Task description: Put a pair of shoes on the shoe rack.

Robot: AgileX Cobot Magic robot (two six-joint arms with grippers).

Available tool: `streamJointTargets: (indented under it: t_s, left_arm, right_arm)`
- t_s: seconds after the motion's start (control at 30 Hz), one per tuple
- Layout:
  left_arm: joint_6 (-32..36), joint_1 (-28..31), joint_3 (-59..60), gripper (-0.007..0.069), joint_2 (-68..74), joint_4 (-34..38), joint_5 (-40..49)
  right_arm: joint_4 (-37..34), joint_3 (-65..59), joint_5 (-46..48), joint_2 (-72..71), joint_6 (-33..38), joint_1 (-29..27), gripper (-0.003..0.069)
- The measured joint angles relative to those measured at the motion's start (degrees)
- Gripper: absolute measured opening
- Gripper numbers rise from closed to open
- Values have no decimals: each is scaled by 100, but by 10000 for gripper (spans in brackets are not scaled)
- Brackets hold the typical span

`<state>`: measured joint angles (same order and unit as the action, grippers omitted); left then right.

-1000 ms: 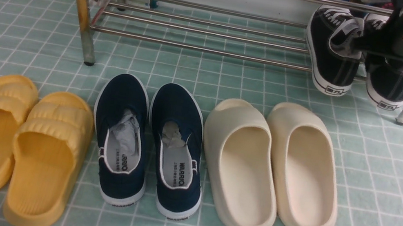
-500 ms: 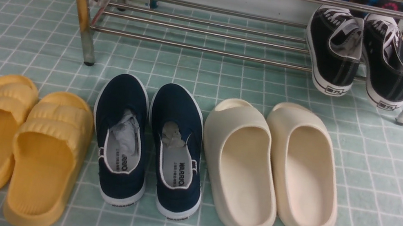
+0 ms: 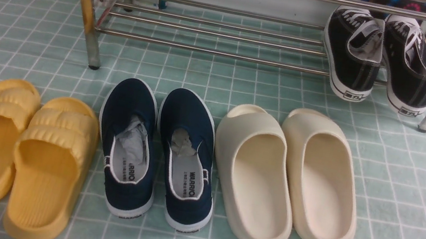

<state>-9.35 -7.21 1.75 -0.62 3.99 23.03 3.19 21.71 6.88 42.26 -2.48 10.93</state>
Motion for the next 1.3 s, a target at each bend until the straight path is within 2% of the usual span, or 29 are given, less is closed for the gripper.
streamJointTargets:
  t_s: [0.27,0.4,0.6,0.73,0.83,0.9,1.0,1.3]
  left_arm:
    - [0,0,0,238,0,0,0]
    - [0,0,0,238,0,0,0]
    - [0,0,0,238,0,0,0]
    - [0,0,0,238,-2,0,6]
    - [0,0,0,238,-2,1,0]
    - [0,0,0,238,-2,1,0]
    - [0,0,0,238,-2,1,0]
    - [0,0,0,238,-2,6,5]
  right_arm:
    - [-32,-1797,-2303,-1319,0,0,1]
    - [-22,-2277,-2569,-1494,0,0,4]
    - [-15,-2311,-1888,-1543,0,0,4]
    - [-10,-2314,-1233,-2148,0,-120,4]
    - [-10,-2314,-426,-3433,0,-626,6]
    - [-10,-2314,-293,-3686,0,-757,6]
    - [-169,-2314,268,-4252,0,-1266,8]
    - [-709,-2296,1373,-4285,0,-1425,9]
